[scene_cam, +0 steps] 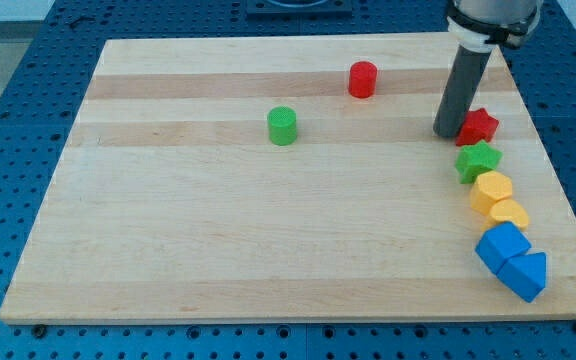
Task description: Push your arm towards the green circle
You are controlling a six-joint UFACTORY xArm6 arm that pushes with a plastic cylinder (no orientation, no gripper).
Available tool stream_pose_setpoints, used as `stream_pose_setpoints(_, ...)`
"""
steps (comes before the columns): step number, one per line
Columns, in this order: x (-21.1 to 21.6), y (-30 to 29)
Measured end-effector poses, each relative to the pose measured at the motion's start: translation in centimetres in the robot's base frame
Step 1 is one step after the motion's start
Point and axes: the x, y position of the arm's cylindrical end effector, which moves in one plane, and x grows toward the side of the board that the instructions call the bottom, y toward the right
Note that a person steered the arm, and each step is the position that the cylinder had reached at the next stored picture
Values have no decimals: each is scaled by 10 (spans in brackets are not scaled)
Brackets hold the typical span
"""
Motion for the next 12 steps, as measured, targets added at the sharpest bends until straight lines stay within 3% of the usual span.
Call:
stream_pose_setpoints(2, -23, -26)
stream_pose_setpoints(5, -6, -101)
stream_pose_setpoints(8, -79, -163)
stream_pose_setpoints(11, -50, -261)
stream_pose_setpoints(12, -39, -246)
